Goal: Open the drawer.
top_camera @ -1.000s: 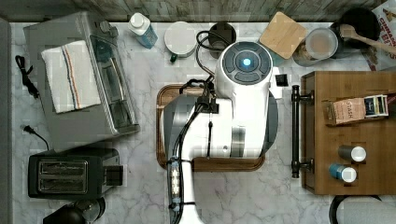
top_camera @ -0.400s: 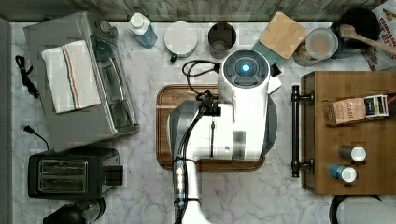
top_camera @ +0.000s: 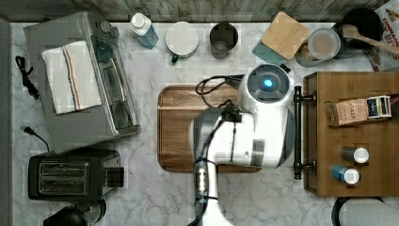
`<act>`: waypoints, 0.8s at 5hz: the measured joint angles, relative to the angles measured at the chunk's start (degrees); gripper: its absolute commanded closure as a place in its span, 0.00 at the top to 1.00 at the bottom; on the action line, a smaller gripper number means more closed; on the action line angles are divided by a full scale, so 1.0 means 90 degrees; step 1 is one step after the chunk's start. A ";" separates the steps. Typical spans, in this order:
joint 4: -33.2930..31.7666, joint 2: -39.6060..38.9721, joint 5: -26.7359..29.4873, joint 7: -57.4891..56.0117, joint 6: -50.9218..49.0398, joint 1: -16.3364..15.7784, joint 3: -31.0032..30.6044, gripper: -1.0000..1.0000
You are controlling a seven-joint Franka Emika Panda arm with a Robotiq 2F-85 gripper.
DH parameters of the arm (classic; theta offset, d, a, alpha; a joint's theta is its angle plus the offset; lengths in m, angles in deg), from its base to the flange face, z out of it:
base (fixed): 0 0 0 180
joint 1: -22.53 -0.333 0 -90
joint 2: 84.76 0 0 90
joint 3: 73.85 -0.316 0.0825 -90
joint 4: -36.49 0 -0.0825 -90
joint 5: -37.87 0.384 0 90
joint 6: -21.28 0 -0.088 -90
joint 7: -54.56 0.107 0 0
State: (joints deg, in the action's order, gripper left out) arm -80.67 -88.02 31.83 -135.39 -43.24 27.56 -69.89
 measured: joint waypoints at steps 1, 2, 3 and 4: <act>-0.0472 0.0175 -0.0002 -0.0078 0.0675 0.0284 0.0225 1.00; -0.0970 0.0413 -0.0272 -0.0068 0.1169 0.0582 0.0389 1.00; -0.1293 0.0546 -0.0488 -0.0068 0.1408 0.0813 0.0424 1.00; -0.1480 0.0533 -0.1151 -0.0068 0.1887 0.0893 0.0494 1.00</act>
State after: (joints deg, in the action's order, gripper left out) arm -93.99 -83.22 21.47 -136.00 -26.26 35.59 -65.44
